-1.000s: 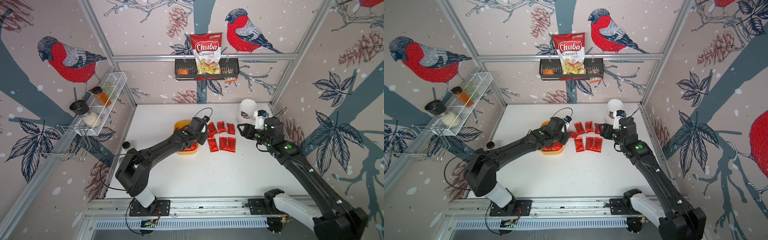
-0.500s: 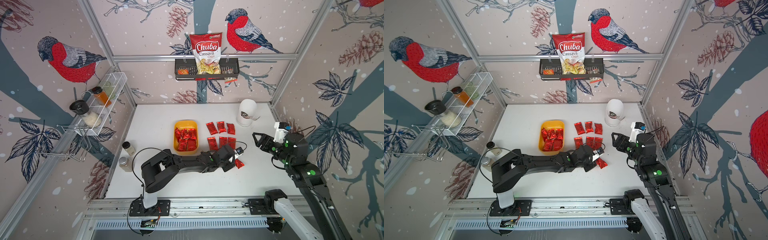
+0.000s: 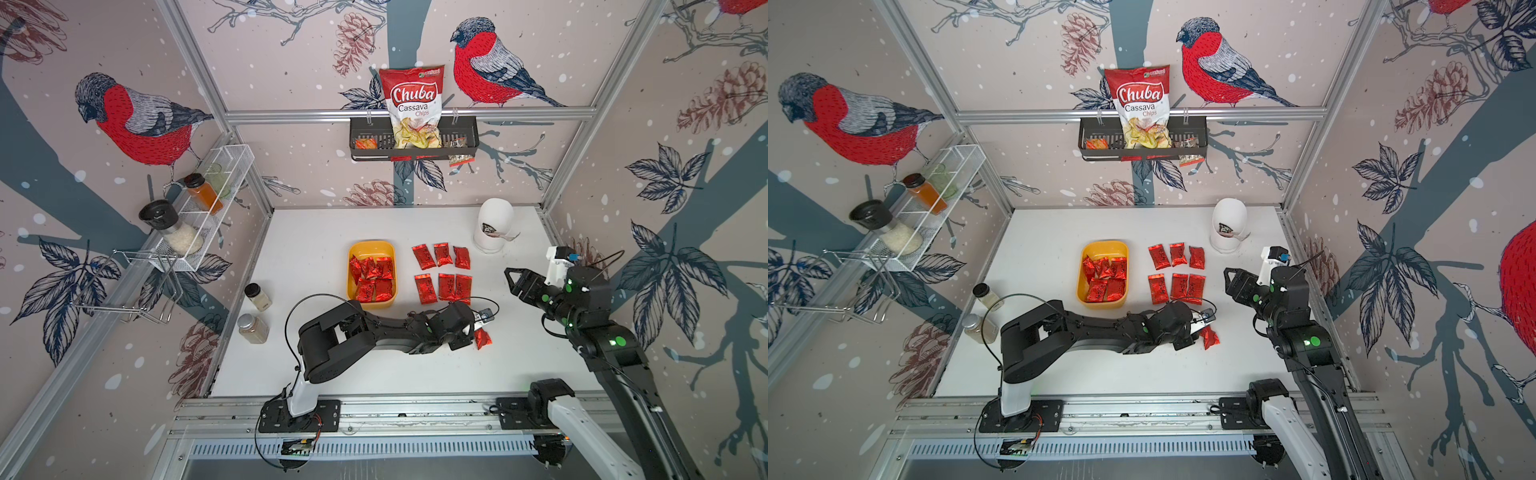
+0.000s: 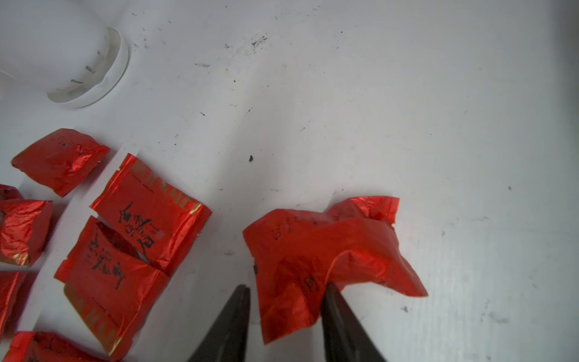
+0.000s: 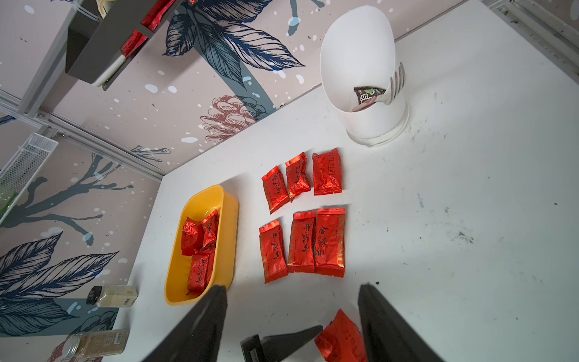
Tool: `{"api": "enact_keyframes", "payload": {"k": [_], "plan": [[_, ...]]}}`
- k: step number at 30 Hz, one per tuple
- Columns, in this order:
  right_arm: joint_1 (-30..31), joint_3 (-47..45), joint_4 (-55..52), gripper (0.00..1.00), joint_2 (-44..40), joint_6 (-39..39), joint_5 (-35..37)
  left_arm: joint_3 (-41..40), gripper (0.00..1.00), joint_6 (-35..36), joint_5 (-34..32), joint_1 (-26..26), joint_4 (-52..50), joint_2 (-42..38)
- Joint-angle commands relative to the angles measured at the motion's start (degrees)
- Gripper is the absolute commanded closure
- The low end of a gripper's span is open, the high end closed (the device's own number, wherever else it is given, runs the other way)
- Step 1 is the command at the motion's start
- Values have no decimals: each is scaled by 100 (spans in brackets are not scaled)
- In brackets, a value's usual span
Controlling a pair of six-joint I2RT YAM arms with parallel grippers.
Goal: Take the tea bags out of the storage box
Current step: Place the tea bag at the center of the board, then pick up the tea bag from the storage box.
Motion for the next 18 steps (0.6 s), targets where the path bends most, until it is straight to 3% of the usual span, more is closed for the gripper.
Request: {"api": "enact_keyframes", "payload": {"k": [1, 8, 14, 18], "plan": [[-15, -52, 156, 28, 41, 8, -75, -55, 39, -115, -280, 35, 274, -244], [-28, -384, 615, 29, 343, 93, -437, -568, 41, -955, -690, 361, 338, -1306], [45, -1043, 1497, 38, 804, 347, -1036, -943, 51, -2407, -852, 1112, -333, -2242], [646, -1064, 1892, 40, 1296, 477, -683, -1272, 53, -3647, -846, 1825, -935, -2942]]}}
